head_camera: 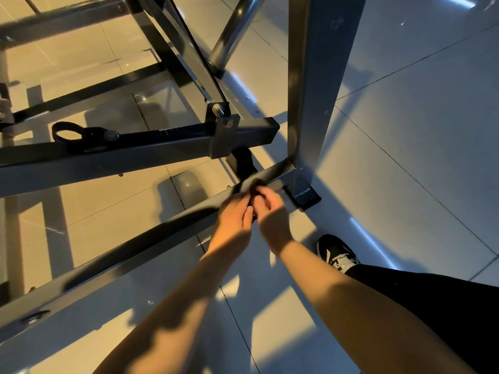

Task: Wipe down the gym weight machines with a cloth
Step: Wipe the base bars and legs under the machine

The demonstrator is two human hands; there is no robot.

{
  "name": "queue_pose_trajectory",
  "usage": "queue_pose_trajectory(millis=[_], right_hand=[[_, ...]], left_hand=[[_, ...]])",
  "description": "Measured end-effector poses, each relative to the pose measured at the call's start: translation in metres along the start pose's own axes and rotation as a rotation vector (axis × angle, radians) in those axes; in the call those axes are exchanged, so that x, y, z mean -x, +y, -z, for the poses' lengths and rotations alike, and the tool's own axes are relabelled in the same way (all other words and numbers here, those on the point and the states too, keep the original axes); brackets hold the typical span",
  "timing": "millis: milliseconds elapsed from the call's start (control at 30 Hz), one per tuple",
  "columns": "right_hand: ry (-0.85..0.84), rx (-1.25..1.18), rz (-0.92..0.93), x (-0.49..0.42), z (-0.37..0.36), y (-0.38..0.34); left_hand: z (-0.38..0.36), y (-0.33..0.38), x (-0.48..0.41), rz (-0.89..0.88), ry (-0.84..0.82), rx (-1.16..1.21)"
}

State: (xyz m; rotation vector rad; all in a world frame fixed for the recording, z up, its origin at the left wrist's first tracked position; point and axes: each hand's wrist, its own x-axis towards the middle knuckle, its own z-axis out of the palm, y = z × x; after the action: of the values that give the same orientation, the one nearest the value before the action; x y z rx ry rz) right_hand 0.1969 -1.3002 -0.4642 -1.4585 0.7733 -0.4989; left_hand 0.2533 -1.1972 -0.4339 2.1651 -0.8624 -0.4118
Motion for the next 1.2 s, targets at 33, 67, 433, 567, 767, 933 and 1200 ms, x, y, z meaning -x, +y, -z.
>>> queue_pose_trajectory(millis=[33,67,433,567,767,933,1200], right_hand=[[-0.009,0.016,0.016,0.003,-0.005,0.002],[0.001,0.014,0.017,0.004,-0.007,0.004],[0.151,-0.102,-0.152,-0.039,0.031,-0.001],[-0.137,-0.123,-0.182,0.006,0.006,-0.019],[-0.006,-0.020,-0.260,0.025,-0.003,-0.058],[-0.060,-0.203,-0.462,0.068,-0.023,-0.098],[-0.133,-0.119,-0.323,0.124,-0.020,-0.117]], left_hand=[[0.000,0.002,-0.002,-0.017,0.008,0.017],[0.001,0.002,-0.003,-0.030,0.010,0.032],[0.000,0.004,-0.010,0.073,-0.005,0.078],[0.008,0.007,0.000,0.089,0.011,0.133],[0.022,0.011,0.029,0.135,0.081,-0.015],[0.039,0.038,0.062,0.280,0.242,0.307],[0.069,0.058,0.089,0.560,0.356,0.376]])
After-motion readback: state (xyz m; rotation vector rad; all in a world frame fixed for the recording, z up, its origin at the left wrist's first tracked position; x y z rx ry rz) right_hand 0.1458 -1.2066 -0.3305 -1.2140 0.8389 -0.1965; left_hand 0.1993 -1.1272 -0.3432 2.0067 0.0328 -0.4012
